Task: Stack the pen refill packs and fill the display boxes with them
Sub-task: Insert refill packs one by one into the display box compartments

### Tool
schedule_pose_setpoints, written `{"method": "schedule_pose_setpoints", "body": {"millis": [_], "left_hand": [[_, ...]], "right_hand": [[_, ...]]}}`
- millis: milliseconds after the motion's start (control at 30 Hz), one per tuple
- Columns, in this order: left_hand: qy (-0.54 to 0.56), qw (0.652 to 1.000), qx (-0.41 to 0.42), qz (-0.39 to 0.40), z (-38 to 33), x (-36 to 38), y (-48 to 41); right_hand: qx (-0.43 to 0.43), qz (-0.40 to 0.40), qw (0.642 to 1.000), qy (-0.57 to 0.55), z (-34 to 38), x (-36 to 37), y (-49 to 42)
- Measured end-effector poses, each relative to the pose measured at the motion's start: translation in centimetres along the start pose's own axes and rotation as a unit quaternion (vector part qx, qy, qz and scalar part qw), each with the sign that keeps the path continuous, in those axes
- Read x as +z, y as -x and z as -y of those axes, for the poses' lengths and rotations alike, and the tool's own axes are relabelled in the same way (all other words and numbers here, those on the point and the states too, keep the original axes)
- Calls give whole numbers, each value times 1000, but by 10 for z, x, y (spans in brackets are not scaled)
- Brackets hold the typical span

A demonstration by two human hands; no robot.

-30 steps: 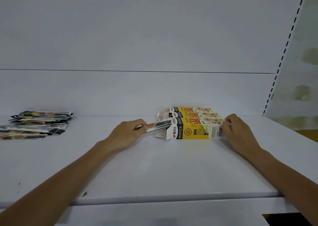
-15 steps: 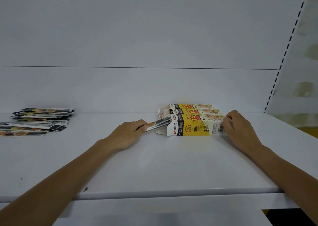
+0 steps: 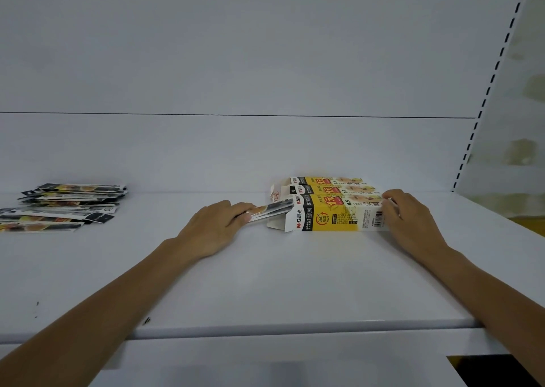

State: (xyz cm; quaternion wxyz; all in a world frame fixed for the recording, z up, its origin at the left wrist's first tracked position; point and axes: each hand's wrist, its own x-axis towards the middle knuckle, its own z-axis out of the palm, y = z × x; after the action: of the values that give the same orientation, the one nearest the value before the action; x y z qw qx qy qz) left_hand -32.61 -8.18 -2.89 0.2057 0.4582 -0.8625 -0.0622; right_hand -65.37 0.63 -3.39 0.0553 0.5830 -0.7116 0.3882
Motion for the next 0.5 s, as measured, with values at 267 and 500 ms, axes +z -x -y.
{"method": "schedule_pose_setpoints", "body": {"millis": [267,500], "left_hand": [[-21,999,5,33,-2,0,1],[10,1000,-4,21,-2,0,4]], "right_hand": [[2,3,1000,-4,1,-1,1],[5,7,1000,-2,3,-1,0]]}}
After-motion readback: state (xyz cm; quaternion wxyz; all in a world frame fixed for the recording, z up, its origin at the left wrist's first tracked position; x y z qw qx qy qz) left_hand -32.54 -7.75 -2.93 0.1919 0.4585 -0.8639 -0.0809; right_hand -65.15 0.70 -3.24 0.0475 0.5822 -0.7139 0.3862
